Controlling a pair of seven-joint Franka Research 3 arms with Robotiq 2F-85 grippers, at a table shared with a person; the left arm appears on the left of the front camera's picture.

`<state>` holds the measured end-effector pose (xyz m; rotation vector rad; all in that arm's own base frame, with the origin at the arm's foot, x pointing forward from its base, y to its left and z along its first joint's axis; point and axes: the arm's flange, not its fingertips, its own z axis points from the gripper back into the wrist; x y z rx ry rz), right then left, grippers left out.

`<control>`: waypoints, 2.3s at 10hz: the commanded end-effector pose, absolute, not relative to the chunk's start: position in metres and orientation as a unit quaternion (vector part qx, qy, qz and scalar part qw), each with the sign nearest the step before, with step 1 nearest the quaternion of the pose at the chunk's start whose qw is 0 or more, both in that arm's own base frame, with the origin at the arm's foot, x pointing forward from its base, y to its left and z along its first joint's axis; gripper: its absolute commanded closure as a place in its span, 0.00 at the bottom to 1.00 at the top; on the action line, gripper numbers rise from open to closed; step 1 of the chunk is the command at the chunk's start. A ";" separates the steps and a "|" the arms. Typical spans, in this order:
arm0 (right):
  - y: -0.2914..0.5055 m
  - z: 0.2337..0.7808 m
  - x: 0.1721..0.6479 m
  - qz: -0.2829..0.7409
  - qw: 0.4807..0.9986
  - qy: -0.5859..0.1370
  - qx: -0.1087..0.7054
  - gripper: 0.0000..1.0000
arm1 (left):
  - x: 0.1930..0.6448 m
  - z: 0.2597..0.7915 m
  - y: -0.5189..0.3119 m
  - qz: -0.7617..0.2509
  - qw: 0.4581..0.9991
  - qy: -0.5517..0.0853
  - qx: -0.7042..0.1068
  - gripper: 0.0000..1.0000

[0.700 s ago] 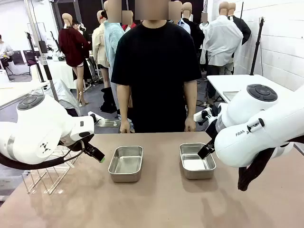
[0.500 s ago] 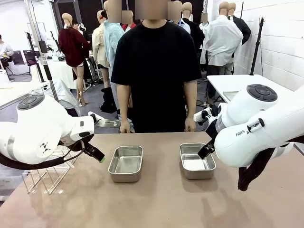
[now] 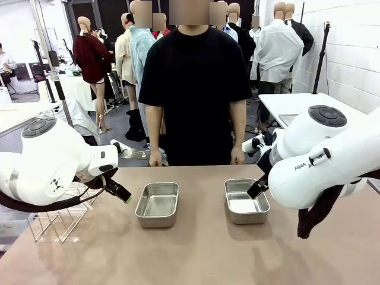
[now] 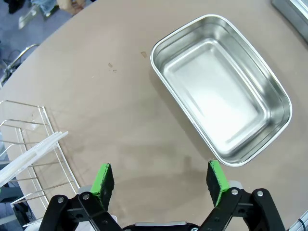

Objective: Place the bread in airtight containers.
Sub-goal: Lift both Airtight Container.

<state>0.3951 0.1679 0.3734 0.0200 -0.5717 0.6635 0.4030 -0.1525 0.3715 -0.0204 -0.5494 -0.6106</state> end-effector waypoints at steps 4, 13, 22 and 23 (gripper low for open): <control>0.168 0.373 0.395 0.321 0.906 -0.277 0.010 0.00 | 0.403 0.371 -0.151 -0.295 0.917 -0.267 -0.010 0.00; 0.157 0.407 0.380 0.330 0.909 -0.254 0.023 0.00 | 0.391 0.415 -0.147 -0.294 0.917 -0.268 -0.038 0.00; 0.071 0.497 0.340 0.307 0.874 -0.348 0.140 0.00 | 0.372 0.516 -0.081 -0.355 0.891 -0.220 -0.179 0.00; 0.059 0.499 0.332 0.297 0.874 -0.355 0.149 0.00 | 0.369 0.522 -0.074 -0.363 0.880 -0.230 -0.200 0.00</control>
